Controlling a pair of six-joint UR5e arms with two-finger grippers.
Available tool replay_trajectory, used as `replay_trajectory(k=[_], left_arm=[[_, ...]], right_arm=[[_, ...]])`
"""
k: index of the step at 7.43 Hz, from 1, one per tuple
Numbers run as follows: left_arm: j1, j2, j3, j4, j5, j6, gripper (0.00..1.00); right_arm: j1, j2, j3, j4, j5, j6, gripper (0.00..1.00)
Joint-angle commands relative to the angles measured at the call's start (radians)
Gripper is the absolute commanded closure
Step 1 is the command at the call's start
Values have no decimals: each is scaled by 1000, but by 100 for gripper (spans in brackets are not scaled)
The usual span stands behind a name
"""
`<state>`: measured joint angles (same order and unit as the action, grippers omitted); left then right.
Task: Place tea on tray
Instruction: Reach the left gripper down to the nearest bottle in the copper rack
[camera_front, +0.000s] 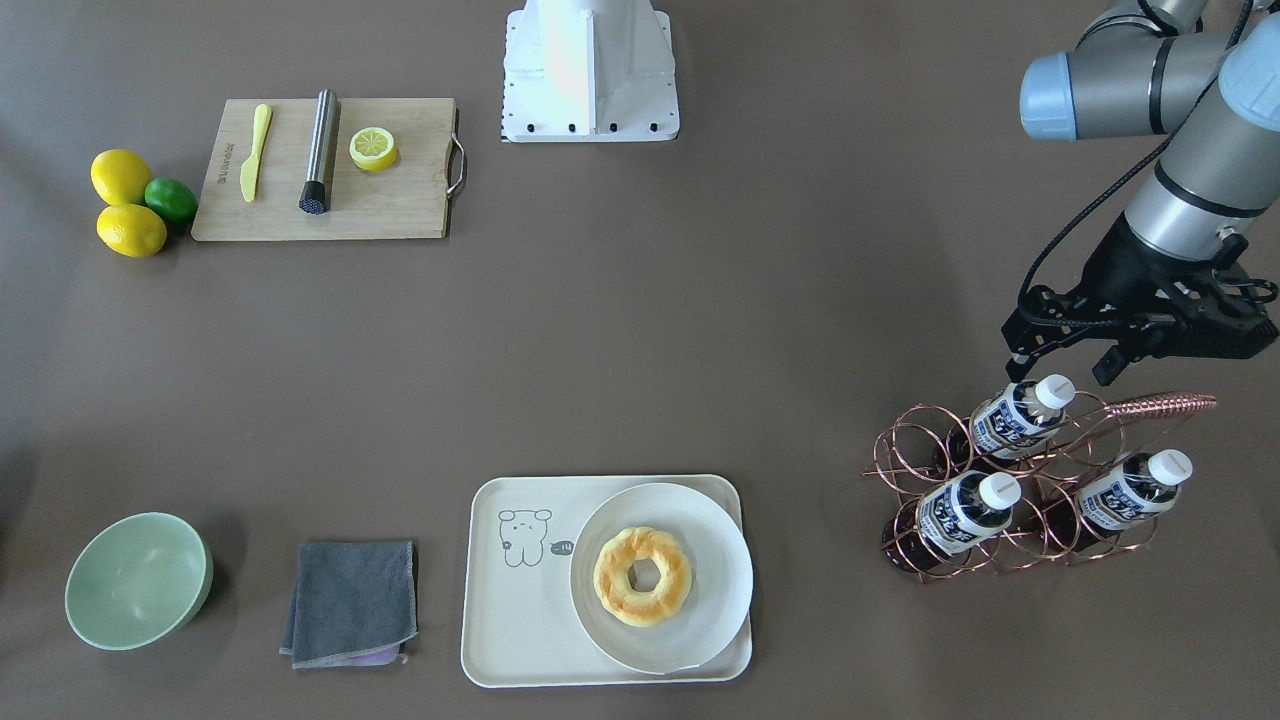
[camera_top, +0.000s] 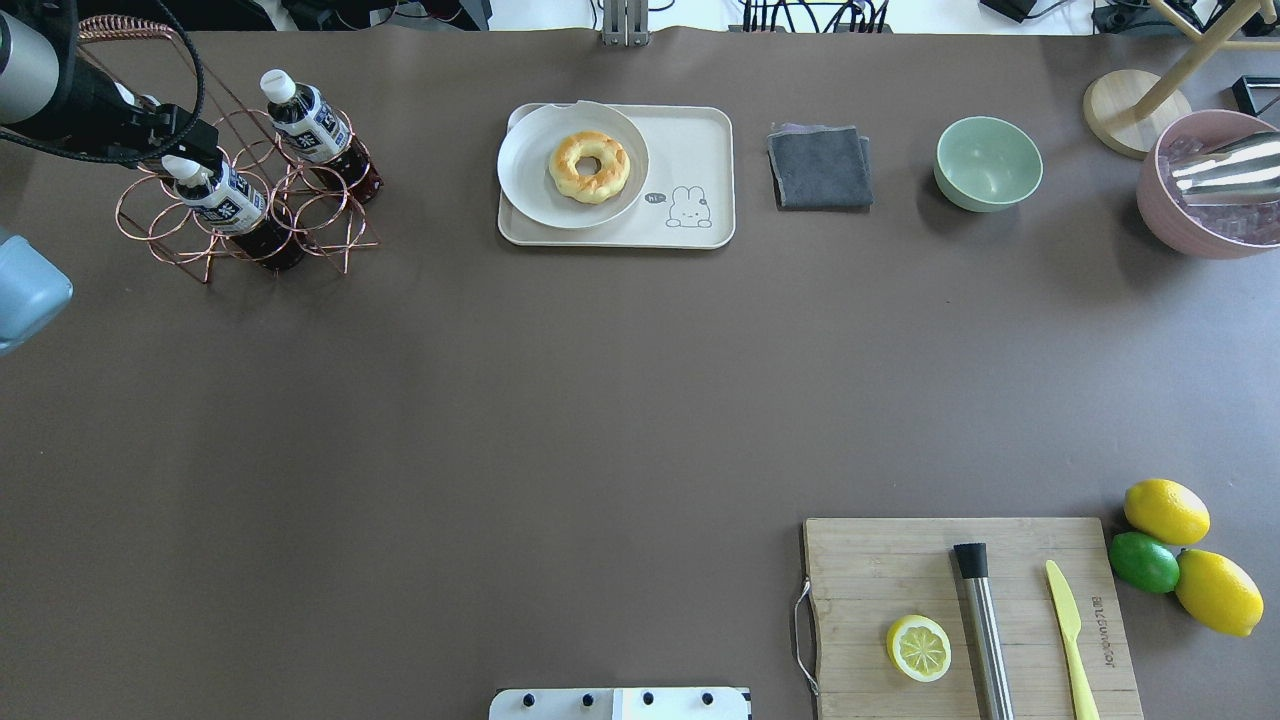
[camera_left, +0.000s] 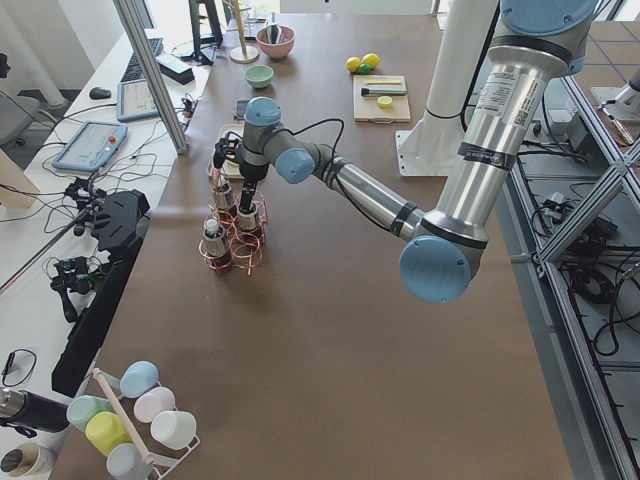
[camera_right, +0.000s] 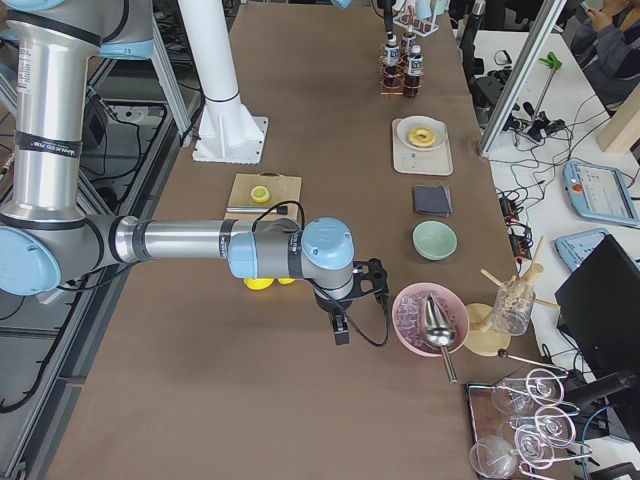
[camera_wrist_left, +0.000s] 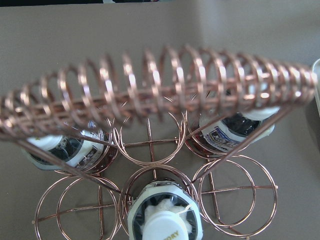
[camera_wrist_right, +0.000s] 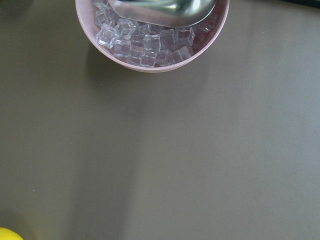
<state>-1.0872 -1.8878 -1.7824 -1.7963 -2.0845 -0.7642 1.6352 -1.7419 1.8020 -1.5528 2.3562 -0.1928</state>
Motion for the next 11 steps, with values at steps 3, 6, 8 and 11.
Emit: replay_trajectory(k=[3, 6, 8, 11], left_arm=[[3, 10, 55, -94, -3, -15, 33], [4, 10, 37, -94, -6, -102, 100], [1, 10, 20, -87, -8, -92, 100], [-87, -3, -67, 1, -80, -86, 100]], right_arm=[[0, -4, 4, 0, 0, -2, 0], [0, -5, 5, 0, 2, -2, 0], [0, -5, 5, 0, 2, -2, 0], [-2, -5, -1, 0, 0, 0, 0]])
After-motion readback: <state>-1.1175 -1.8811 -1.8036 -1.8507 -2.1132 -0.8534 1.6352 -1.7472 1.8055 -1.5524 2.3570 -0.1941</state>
